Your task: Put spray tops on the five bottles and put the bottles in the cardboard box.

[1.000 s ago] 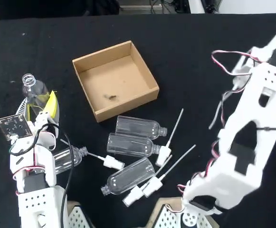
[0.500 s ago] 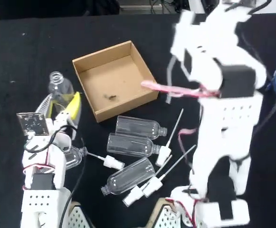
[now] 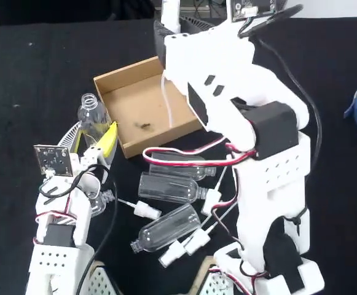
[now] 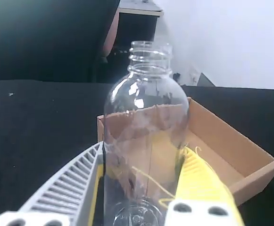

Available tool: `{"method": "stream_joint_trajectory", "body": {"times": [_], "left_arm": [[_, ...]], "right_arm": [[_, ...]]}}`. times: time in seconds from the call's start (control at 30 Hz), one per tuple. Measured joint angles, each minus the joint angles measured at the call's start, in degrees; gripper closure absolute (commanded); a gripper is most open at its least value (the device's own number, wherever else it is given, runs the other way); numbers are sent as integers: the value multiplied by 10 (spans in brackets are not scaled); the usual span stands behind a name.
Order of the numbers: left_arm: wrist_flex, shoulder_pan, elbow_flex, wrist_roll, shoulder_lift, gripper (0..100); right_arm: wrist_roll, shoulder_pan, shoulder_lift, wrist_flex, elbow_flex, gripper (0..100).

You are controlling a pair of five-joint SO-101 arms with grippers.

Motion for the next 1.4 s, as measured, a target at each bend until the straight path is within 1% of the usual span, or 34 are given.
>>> {"method": "stream_joint_trajectory", "body": {"times": [0.2, 0.3, 0.5, 0.6, 0.7, 0.87, 1.0, 1.1, 1.3, 1.4], "left_arm": [[0, 0, 0, 0, 0, 970], [0, 1, 0, 0, 0, 970], [0, 32, 1, 0, 0, 970], [0, 41, 1, 0, 0, 970], [0, 45, 1, 0, 0, 970], [0, 47, 1, 0, 0, 970], [0, 80, 1, 0, 0, 970], [0, 105, 1, 0, 0, 970], [0, 113, 1, 0, 0, 970], [0, 113, 1, 0, 0, 970]], "right_arm": [[-2, -4, 0, -3, 5, 988], [-29, -4, -5, -16, 14, 988], [-41, -4, -83, -59, 85, 988], [-43, -4, -113, -119, 150, 988], [-47, -5, -139, -200, 232, 988], [-48, -33, -190, -326, 345, 988], [-48, -55, -219, -407, 411, 987], [-48, -51, -222, -467, 445, 987], [-48, -59, -222, -530, 481, 987], [-48, -78, -222, -555, 508, 987]]}}
